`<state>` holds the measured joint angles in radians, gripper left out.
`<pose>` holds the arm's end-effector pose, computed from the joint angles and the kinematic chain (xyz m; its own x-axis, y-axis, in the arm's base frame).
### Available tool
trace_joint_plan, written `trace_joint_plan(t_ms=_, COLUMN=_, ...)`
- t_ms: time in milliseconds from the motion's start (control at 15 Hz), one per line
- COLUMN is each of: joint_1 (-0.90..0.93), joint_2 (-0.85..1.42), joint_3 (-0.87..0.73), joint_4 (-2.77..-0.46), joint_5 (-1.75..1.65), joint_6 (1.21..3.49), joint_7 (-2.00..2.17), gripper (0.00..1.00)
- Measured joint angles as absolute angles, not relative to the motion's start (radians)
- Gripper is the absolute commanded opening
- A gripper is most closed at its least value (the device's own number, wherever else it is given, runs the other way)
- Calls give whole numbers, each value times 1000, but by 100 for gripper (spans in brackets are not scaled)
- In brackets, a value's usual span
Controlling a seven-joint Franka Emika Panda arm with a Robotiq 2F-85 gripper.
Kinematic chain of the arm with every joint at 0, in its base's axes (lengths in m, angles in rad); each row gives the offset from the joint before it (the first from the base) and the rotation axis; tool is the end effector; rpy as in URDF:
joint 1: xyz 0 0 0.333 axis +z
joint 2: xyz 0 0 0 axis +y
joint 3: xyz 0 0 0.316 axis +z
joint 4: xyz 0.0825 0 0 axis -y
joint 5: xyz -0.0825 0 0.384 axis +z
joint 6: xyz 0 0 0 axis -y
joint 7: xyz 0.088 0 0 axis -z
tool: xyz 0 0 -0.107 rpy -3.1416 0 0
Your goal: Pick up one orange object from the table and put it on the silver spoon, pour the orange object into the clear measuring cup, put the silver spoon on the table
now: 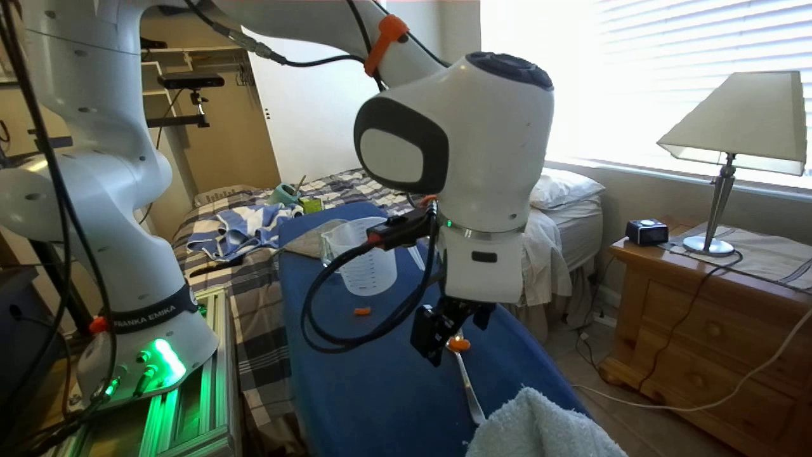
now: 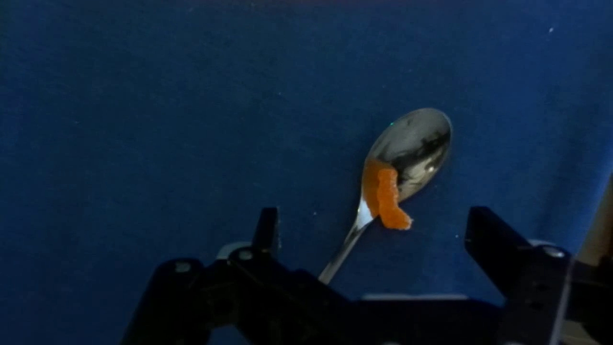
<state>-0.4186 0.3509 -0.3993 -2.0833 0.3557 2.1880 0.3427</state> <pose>0.3943 -0.3999 0.2528 0.1776 -0.9551 -0.2370 -0.9840 -0.1761 -0.0276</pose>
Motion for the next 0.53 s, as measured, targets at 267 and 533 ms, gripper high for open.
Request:
trace_joint_plan(t_ms=267, joint_1=-419, joint_2=367, joint_3=-393, joint_4=-2050, joint_5=355, joint_6=2188, joint_7=341, gripper=99)
trace_joint_plan(t_ms=533, joint_1=-421, joint_2=368, joint_3=-399, joint_4=-2036, joint_5=354, joint_6=2188, joint_7=342, gripper=86)
